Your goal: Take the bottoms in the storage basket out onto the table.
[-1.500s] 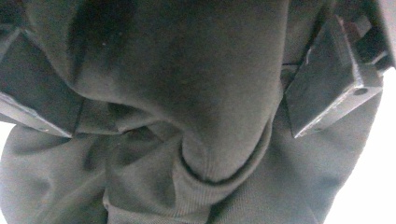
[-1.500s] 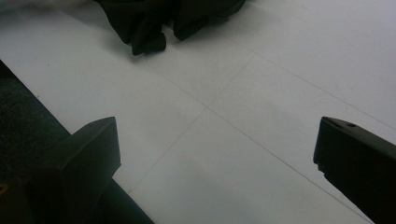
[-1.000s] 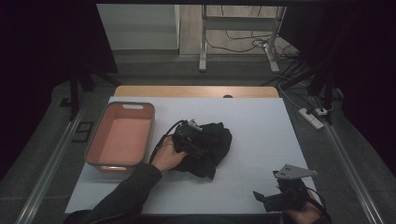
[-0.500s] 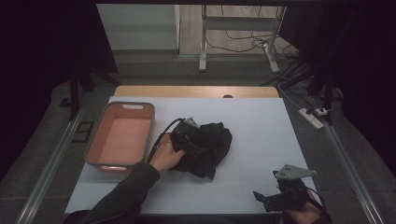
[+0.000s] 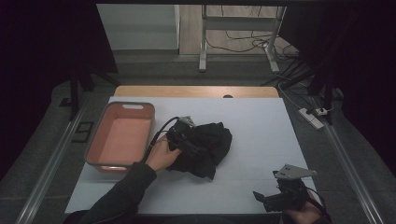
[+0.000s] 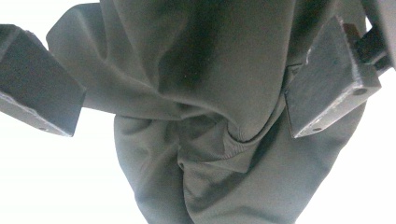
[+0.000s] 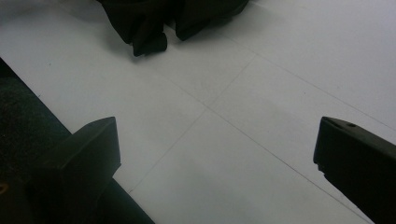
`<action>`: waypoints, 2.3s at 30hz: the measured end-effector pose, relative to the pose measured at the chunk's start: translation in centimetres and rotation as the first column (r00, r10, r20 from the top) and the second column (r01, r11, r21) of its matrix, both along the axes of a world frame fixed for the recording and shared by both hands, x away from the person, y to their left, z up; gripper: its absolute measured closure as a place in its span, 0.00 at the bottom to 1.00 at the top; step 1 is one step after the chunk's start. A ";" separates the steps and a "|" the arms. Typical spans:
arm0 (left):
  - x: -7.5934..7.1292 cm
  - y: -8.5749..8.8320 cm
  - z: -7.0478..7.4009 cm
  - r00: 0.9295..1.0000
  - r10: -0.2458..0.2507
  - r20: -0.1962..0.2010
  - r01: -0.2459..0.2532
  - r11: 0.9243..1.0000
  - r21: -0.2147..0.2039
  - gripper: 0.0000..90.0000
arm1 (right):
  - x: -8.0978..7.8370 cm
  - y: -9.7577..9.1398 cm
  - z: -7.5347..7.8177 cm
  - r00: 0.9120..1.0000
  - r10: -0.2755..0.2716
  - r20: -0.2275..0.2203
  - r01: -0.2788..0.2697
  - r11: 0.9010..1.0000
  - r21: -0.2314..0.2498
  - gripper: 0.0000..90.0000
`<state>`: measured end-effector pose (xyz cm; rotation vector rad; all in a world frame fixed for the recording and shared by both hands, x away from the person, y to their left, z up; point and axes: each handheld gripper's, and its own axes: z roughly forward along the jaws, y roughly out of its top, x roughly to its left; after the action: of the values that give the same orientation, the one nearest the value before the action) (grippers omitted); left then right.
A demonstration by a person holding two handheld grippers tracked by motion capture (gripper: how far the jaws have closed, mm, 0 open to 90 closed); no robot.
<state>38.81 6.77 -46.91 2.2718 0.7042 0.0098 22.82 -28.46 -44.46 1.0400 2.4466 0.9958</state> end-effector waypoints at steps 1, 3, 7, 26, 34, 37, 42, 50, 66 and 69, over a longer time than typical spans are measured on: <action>-0.1 0.0 0.0 1.000 0.000 0.002 0.000 1.000 0.003 0.00 | 0.0 0.0 0.0 1.000 0.000 0.000 0.000 1.000 0.000 0.00; -0.2 0.1 0.1 1.000 -0.005 0.005 0.005 1.000 -0.002 0.00 | 0.0 0.0 0.0 1.000 0.000 0.000 0.000 1.000 0.000 0.00; -0.6 0.3 0.3 1.000 -0.012 0.013 0.012 1.000 0.003 0.00 | 0.0 0.0 0.0 1.000 0.001 -0.001 -0.001 1.000 0.001 0.00; -1.8 1.5 1.3 0.999 0.025 0.028 -0.025 1.000 -0.008 0.00 | 0.0 0.0 0.0 1.000 -0.005 0.001 0.005 1.000 0.004 0.00; -2.2 1.9 1.8 0.998 0.033 0.051 -0.034 0.999 0.008 0.00 | 0.1 0.1 0.0 1.000 0.006 0.004 -0.006 1.000 -0.002 0.00; -2.4 2.0 2.0 0.998 0.034 0.052 -0.034 0.999 0.000 0.00 | 0.0 0.1 0.0 1.000 0.007 0.005 -0.007 1.000 -0.002 0.00; -2.7 2.0 2.1 0.998 0.034 0.045 -0.034 0.999 -0.001 0.00 | 0.1 0.0 0.0 1.000 0.007 0.004 -0.007 1.000 0.003 0.00; -3.1 2.2 2.2 0.999 0.034 0.036 -0.035 0.999 0.021 0.00 | 0.1 0.0 0.1 1.000 0.003 -0.004 -0.002 1.000 0.012 0.00; -4.5 3.0 2.3 0.999 0.030 0.027 -0.030 0.999 -0.015 0.00 | 0.1 0.0 0.0 1.000 0.005 -0.004 -0.005 1.000 0.007 0.00; -4.7 3.1 2.3 0.999 0.031 0.028 -0.030 0.999 -0.017 0.00 | 0.1 0.0 0.0 1.000 0.007 -0.004 -0.007 1.000 0.005 0.00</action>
<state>34.14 9.86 -44.64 2.2409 0.7217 0.0502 22.96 -28.42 -44.45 1.0364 2.4538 1.0043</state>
